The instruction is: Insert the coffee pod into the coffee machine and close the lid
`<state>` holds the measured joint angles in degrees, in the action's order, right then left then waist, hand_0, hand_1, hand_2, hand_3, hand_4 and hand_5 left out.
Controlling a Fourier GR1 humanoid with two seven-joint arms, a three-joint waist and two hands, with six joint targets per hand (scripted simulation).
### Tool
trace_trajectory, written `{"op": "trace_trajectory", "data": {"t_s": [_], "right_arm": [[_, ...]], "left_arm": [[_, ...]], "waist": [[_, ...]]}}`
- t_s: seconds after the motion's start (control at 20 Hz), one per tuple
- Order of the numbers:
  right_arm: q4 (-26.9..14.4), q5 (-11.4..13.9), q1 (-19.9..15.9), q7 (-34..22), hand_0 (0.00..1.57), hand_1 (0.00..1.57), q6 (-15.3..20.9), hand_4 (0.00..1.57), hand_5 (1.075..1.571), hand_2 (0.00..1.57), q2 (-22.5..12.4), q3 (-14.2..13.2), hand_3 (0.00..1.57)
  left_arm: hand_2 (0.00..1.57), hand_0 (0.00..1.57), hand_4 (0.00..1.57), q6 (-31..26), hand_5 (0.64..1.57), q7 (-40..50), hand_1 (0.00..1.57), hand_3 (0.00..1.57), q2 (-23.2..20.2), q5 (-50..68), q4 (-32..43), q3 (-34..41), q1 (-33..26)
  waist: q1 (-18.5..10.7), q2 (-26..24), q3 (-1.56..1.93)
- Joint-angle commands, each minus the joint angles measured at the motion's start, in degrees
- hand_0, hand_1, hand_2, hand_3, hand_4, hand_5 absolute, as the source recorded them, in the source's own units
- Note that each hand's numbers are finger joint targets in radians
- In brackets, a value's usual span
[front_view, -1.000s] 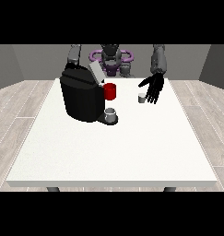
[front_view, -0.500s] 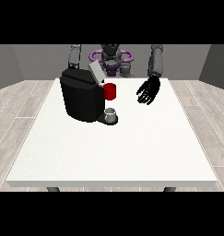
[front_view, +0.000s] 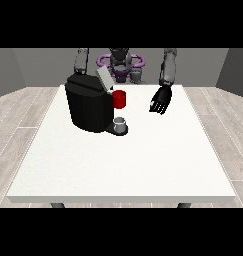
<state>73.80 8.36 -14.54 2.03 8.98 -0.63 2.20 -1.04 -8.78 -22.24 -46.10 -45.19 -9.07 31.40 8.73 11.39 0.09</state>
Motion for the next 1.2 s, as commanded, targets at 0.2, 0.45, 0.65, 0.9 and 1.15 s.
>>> {"op": "trace_trajectory", "data": {"t_s": [0.2, 0.45, 0.65, 0.9, 1.15], "right_arm": [[-2.08, 3.81, 1.04, -1.78, 0.00, 0.00, 2.88, 0.00, 1.571, 0.00, -0.61, 0.37, 0.00], [-4.69, 4.00, -1.19, -2.67, 0.00, 0.00, 4.53, 0.00, 1.571, 0.00, -0.47, -1.47, 0.00], [-5.35, 3.21, 0.98, -2.37, 0.00, 0.00, 3.58, 0.00, 1.571, 0.00, -0.36, -1.46, 0.00], [-9.49, 2.01, 1.35, 2.89, 0.00, 0.00, 1.49, 0.00, 1.571, 0.00, -2.59, -3.55, 0.00], [-8.85, 1.39, 3.29, 2.17, 0.00, 0.00, 1.38, 0.00, 1.571, 0.00, -1.03, -2.88, 0.00]], "left_arm": [[1.02, 0.87, 0.41, -3.21, 1.571, -2.35, 0.87, 0.92, 0.42, -3.25, 5.33, 0.24, 2.62], [1.29, 1.19, 0.51, -2.36, 1.571, -3.32, 1.19, 1.22, 2.46, -5.12, 4.64, 0.27, 3.81], [1.42, 1.43, 0.49, -6.19, 1.571, -5.96, 1.43, 1.35, 5.17, 0.49, 2.75, 3.09, 4.72], [1.40, 1.41, 0.51, -12.32, 1.571, -2.31, 1.41, 1.31, 5.51, 0.98, 1.15, 4.34, 8.68], [1.40, 1.42, 0.53, -19.21, 1.571, 1.56, 1.42, 1.33, 5.89, 1.95, -1.00, 4.67, 13.03]], "waist": [[-0.83, -2.34, -0.10], [-2.96, -4.03, -0.09], [-3.52, -7.18, -0.08], [-3.46, -7.46, -0.07], [-2.42, -11.63, -0.06]]}}
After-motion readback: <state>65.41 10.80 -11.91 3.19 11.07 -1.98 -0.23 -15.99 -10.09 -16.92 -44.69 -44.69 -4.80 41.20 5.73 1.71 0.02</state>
